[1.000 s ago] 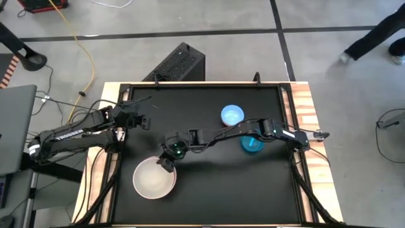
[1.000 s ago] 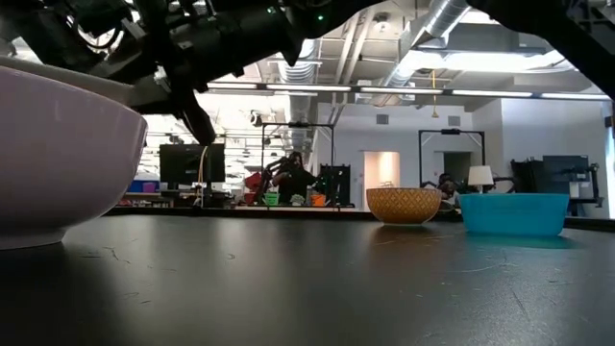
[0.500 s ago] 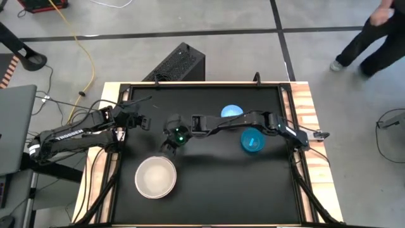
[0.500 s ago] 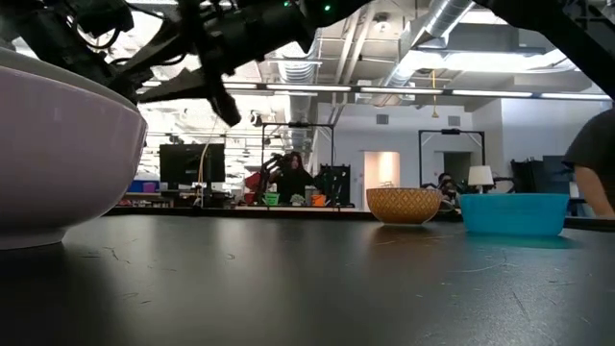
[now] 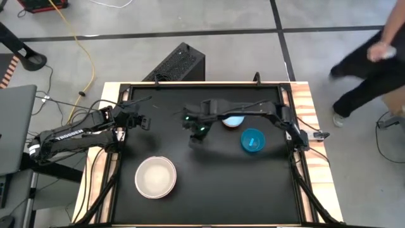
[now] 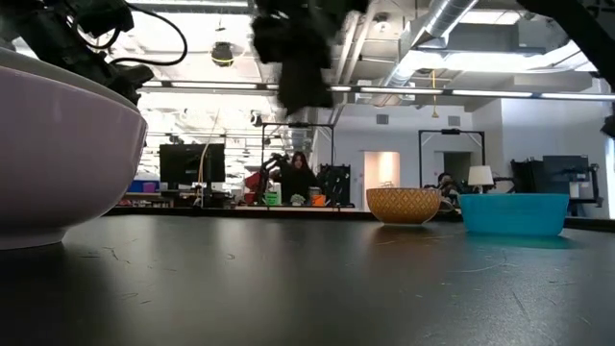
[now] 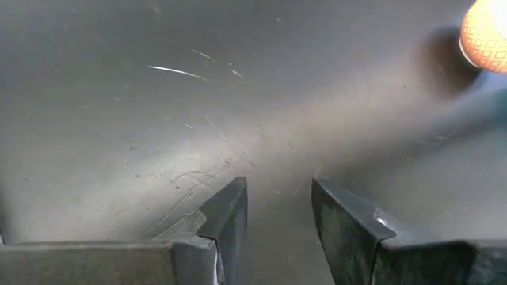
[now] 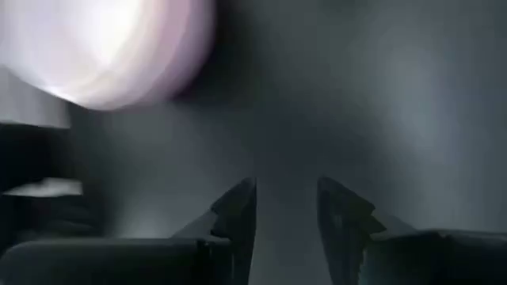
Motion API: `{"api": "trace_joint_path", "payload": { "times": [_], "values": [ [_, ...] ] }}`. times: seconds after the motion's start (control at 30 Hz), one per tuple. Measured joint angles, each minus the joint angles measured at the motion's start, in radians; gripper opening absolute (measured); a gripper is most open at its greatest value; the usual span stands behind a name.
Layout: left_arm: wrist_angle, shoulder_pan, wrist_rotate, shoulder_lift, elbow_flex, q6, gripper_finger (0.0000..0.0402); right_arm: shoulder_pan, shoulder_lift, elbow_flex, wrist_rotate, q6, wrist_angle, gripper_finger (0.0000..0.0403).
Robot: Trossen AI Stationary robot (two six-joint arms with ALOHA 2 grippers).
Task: Nest bowls inside each other
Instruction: Stack the blue patterned bowl on top of the white bowl
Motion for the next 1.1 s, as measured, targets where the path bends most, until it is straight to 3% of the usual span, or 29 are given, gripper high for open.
{"api": "trace_joint_path", "payload": {
  "times": [0.1,0.33,0.5,0.8,1.1],
  "values": [
    [0.001,0.000,-0.012,0.000,0.000,0.000,0.0130,-0.019,-0.041,0.000,0.156,-0.078,-0.177,0.0134],
    [0.003,0.000,-0.024,0.000,0.000,-0.002,0.0130,-0.144,-0.160,-0.056,0.278,-0.138,-0.303,0.0134],
    [0.003,0.000,-0.024,0.000,0.000,-0.011,0.0130,-0.270,-0.261,-0.223,0.295,-0.131,-0.255,0.0134],
    [0.003,0.000,-0.026,0.000,0.000,-0.031,0.0130,-0.450,-0.367,-0.622,0.295,-0.088,0.004,0.0134],
    [0.003,0.000,-0.075,0.000,0.000,-0.049,0.0130,-0.507,-0.385,-0.765,0.303,-0.092,0.076,0.0134]
  ]
}}
